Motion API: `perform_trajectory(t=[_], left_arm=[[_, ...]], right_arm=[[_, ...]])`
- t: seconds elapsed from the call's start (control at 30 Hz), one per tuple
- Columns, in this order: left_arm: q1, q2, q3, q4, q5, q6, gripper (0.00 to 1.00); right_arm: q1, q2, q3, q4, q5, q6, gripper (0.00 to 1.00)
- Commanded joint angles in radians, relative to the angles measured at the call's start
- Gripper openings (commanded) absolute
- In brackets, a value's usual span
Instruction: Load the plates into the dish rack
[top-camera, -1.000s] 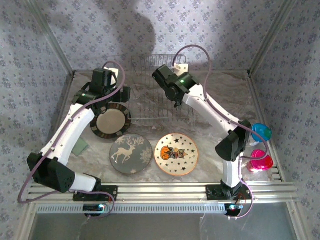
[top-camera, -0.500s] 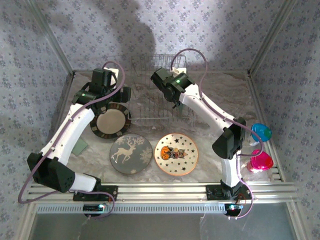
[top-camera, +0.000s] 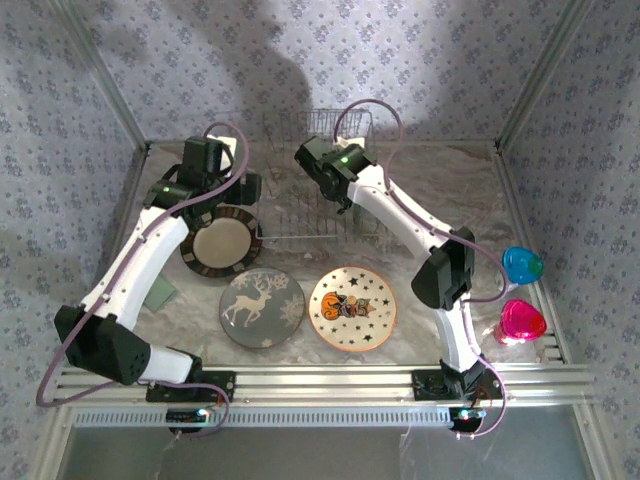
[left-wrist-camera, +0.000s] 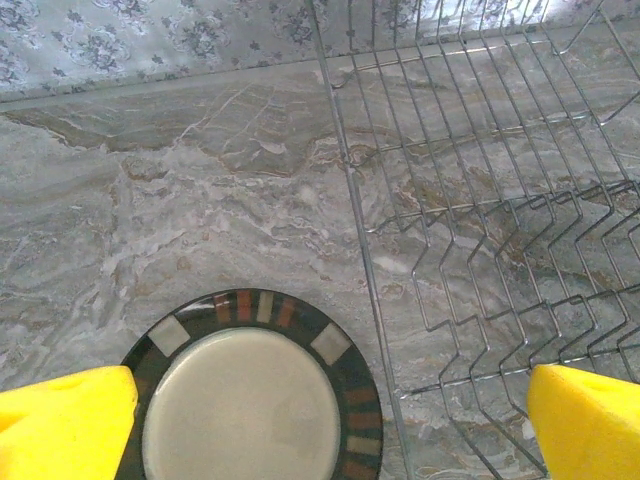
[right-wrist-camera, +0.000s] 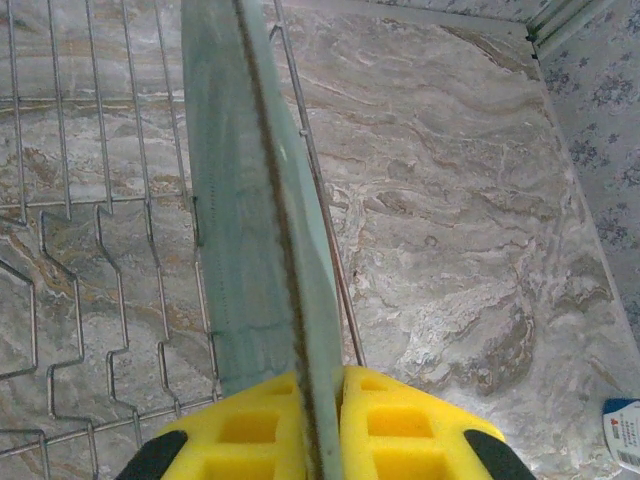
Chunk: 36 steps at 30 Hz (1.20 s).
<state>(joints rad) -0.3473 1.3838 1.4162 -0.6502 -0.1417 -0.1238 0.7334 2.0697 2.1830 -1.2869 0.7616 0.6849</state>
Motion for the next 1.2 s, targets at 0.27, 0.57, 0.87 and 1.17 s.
perform_trajectory(t=[0.27,0.57,0.87,1.17], left_arm=[[0.008,0.026,0.004,0.013,0.025,-0.011,1.0],[0.019,0.031,0.004,0.012,0.029,-0.012,0.99],[0.025,0.043,0.006,0.009,0.034,-0.014,0.99],[0.031,0.046,0.007,0.01,0.038,-0.019,0.99]], right_arm=[[-0.013,0.046,0.049,0.022,0.01,0.046,0.0],[-0.016,0.085,0.039,0.054,-0.01,0.047,0.0],[-0.002,0.112,0.031,0.057,0.0,0.069,0.0],[0.023,0.101,-0.031,0.097,0.004,0.106,0.04]])
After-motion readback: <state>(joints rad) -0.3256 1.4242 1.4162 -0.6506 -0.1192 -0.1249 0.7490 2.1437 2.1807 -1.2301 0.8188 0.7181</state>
